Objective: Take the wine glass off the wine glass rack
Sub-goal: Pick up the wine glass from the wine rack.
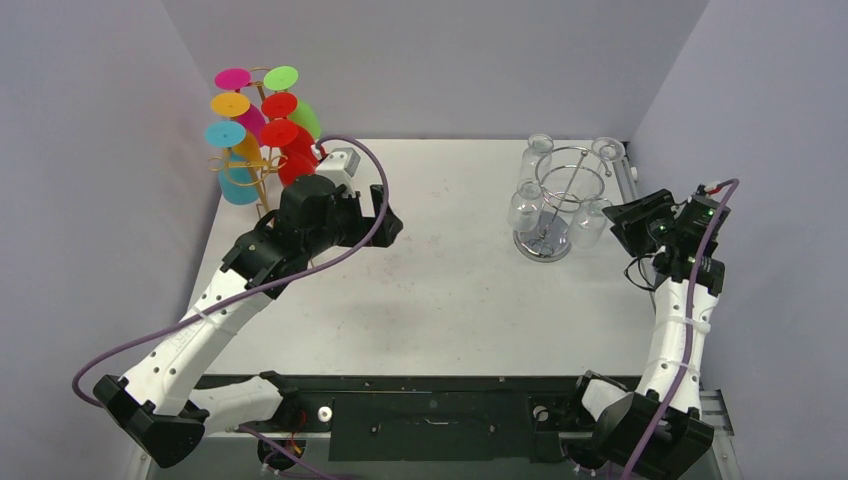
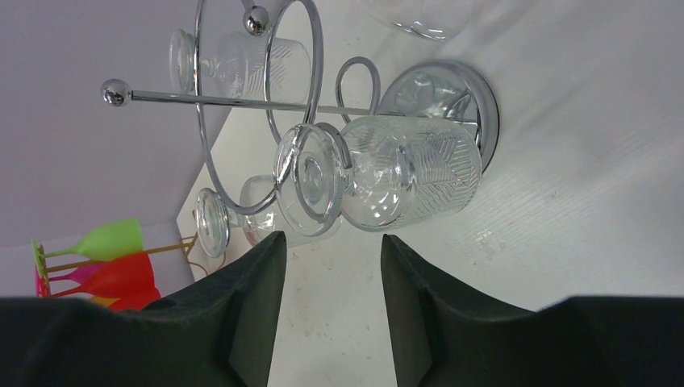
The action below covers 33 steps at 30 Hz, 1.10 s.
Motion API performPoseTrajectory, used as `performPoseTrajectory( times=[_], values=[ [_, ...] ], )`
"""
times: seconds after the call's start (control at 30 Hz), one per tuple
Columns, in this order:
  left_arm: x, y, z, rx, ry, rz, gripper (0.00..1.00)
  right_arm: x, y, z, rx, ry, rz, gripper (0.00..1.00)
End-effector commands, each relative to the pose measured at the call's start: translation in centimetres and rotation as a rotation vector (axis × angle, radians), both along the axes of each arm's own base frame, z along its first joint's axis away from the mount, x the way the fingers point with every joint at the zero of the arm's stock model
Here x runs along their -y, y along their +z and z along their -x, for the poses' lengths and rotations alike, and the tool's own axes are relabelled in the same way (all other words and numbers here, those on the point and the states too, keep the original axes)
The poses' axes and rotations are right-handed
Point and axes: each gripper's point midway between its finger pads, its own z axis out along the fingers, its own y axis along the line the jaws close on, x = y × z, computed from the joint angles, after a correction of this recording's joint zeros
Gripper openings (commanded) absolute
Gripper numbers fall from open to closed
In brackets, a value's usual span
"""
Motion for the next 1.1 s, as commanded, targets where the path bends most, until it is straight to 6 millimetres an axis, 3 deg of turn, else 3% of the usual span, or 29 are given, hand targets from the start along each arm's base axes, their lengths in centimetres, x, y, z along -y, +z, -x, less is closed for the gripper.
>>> performPoseTrajectory(
  times=[0.0,0.53,1.07],
  values=[
    [0.2,1.3,0.4,0.041,-0.032,0.036,0.96,0.6,2.1,-1.2,0.076,-0.012,0.003,0.42],
    [0.4,1.5,0.4,0.048,-0.049,0.053,0.96,1.4,1.3,-3.8,0.095,-0.018,-0.052,0.34],
    [0.6,1.2,0.0,0.037,-0.045,0.059,0.96,0.4,-0.6,-4.2,0.069,0.021,-0.094,0.31]
  ],
)
